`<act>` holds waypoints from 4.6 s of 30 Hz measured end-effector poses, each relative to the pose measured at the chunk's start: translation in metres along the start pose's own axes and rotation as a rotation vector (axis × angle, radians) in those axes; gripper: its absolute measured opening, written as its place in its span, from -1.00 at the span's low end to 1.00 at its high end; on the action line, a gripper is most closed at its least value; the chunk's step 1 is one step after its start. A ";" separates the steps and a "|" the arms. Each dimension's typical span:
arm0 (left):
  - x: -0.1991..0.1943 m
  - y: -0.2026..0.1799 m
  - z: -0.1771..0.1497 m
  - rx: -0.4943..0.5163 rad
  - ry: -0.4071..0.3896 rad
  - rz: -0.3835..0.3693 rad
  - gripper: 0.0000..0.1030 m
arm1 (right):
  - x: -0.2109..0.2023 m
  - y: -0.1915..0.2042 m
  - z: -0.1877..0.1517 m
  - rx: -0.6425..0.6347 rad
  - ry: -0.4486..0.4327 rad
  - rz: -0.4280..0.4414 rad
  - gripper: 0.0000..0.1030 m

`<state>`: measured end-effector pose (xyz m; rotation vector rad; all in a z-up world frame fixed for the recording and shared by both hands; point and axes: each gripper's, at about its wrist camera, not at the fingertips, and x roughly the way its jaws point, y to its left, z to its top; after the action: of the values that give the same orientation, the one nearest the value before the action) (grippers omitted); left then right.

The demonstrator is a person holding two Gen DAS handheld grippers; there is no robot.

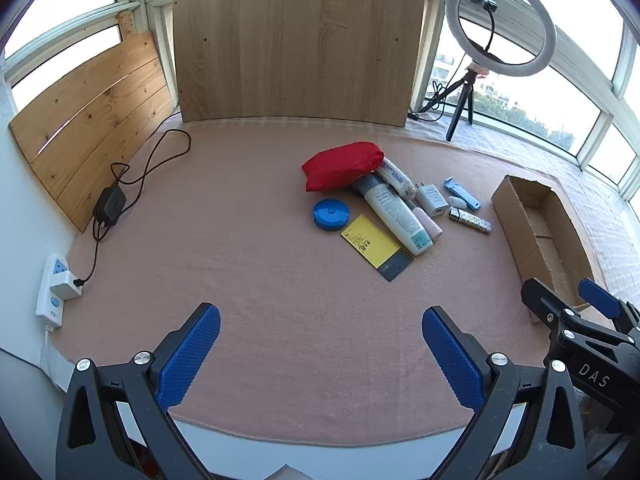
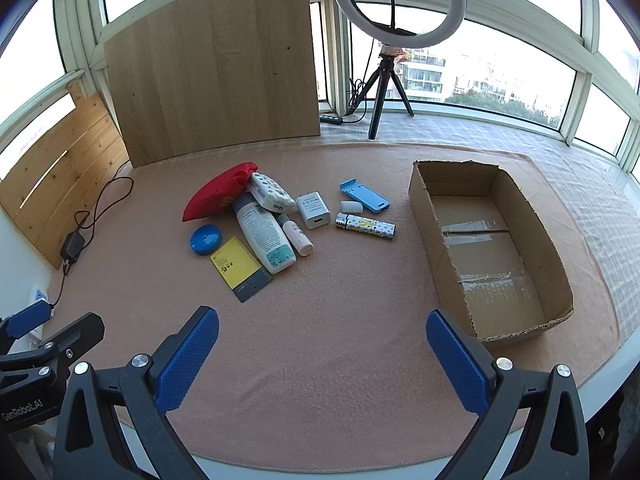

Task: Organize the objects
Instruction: 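Move the right gripper toward the yellow ruler card, then close the right gripper on the yellow ruler card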

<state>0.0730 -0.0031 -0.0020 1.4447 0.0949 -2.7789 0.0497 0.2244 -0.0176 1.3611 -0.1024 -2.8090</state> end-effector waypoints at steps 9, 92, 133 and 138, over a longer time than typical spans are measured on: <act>0.001 -0.006 -0.001 0.037 0.027 0.033 0.99 | 0.000 -0.002 -0.001 0.008 0.000 0.000 1.00; 0.168 0.018 0.071 0.060 0.158 -0.023 0.44 | 0.105 0.010 0.038 0.019 0.231 0.277 0.23; 0.135 0.106 0.026 -0.125 0.171 0.016 0.45 | 0.228 0.115 0.057 -0.298 0.526 0.319 0.27; 0.137 0.106 0.026 -0.126 0.174 0.025 0.45 | 0.219 0.127 0.042 -0.467 0.518 0.253 0.27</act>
<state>-0.0234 -0.1072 -0.1043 1.6393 0.2466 -2.5701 -0.1210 0.0899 -0.1549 1.7285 0.3393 -2.0228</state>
